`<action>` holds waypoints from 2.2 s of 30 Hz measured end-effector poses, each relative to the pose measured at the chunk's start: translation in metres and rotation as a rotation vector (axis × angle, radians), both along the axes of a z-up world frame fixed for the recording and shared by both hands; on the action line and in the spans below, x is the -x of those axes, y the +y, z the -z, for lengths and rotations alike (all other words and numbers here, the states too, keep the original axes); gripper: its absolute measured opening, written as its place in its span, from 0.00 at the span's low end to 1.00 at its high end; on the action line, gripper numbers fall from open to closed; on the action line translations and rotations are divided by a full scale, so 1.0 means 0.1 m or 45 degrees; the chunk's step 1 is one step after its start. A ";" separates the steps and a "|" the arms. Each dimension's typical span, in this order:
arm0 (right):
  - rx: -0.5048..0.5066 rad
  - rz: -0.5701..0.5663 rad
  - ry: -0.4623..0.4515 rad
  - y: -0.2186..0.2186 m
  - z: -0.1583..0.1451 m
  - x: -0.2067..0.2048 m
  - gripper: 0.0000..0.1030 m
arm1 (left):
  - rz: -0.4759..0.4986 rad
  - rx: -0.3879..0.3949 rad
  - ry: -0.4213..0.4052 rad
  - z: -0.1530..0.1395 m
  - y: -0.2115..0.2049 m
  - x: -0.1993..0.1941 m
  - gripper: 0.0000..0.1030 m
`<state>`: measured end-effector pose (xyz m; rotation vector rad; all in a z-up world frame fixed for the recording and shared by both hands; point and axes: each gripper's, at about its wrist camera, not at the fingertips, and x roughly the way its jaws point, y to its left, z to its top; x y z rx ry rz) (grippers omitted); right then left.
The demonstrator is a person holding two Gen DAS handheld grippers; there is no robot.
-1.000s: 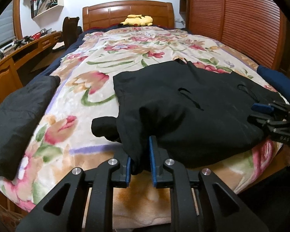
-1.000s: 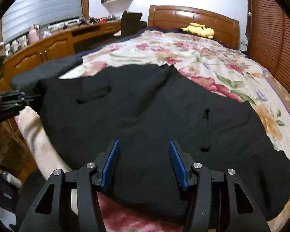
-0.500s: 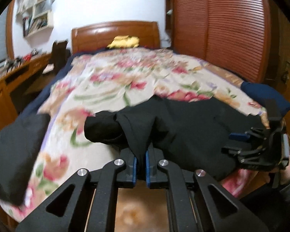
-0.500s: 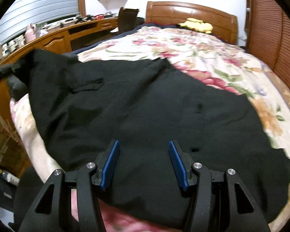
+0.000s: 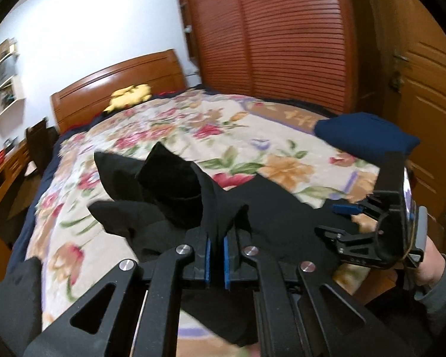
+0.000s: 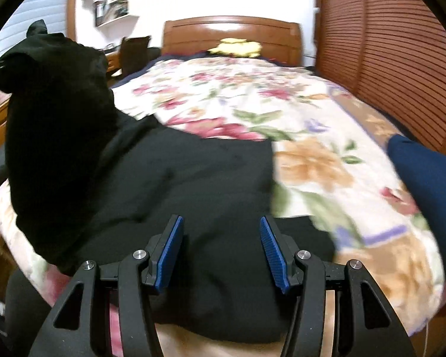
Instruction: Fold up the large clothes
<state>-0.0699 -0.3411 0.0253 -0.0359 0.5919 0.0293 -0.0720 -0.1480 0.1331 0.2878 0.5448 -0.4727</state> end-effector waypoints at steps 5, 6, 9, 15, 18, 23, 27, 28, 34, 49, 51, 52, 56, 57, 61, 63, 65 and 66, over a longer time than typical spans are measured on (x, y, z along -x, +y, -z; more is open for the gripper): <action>-0.074 0.066 -0.040 -0.32 -0.07 0.23 0.54 | 0.156 -0.086 0.030 0.19 -0.67 0.16 0.06; -0.089 0.081 -0.046 -0.37 -0.08 0.26 0.54 | 0.165 -0.088 0.045 0.25 -0.74 0.17 0.06; -0.113 0.100 -0.065 -0.41 -0.12 0.36 0.54 | 0.135 -0.072 0.080 0.38 -0.80 0.18 0.06; -0.118 0.082 -0.096 -0.38 -0.16 0.43 0.54 | 0.103 -0.046 0.099 0.46 -0.72 0.26 0.09; -0.115 0.070 -0.109 -0.39 -0.14 0.41 0.54 | 0.085 0.002 0.111 0.43 -0.61 0.27 0.11; -0.096 0.049 -0.140 -0.36 -0.15 0.36 0.54 | 0.088 0.095 0.112 0.35 -0.35 0.33 0.34; -0.045 0.022 -0.173 -0.26 -0.19 0.36 0.54 | 0.092 0.152 0.111 0.30 -0.20 0.40 0.36; -0.041 0.014 -0.176 -0.23 -0.19 0.35 0.54 | 0.082 0.148 0.097 0.29 -0.16 0.42 0.36; 0.002 -0.018 -0.214 -0.13 -0.28 0.34 0.54 | 0.072 0.191 0.086 0.23 0.07 0.51 0.51; 0.001 -0.101 -0.237 -0.02 -0.46 0.31 0.54 | -0.110 0.330 0.021 0.25 0.83 0.47 0.75; 0.011 -0.130 -0.248 0.06 -0.52 0.29 0.54 | -0.133 0.332 0.028 0.31 0.92 0.47 0.75; 0.017 -0.141 -0.250 0.09 -0.54 0.28 0.54 | -0.149 0.327 0.026 0.34 0.97 0.46 0.75; 0.049 -0.205 -0.245 0.29 -0.61 0.21 0.54 | -0.193 0.322 0.019 0.41 1.13 0.49 0.75; 0.059 -0.220 -0.242 0.35 -0.63 0.18 0.54 | -0.203 0.326 0.021 0.43 1.16 0.50 0.75; 0.103 -0.283 -0.221 0.58 -0.70 0.06 0.54 | -0.232 0.334 0.020 0.48 1.29 0.53 0.75; 0.124 -0.309 -0.207 0.69 -0.71 -0.01 0.54 | -0.246 0.340 0.015 0.48 1.35 0.54 0.75; 0.145 -0.329 -0.186 0.77 -0.72 -0.08 0.54 | -0.269 0.342 0.006 0.49 1.41 0.55 0.75; 0.154 -0.341 -0.172 0.81 -0.71 -0.12 0.54 | -0.276 0.343 0.004 0.50 1.43 0.56 0.75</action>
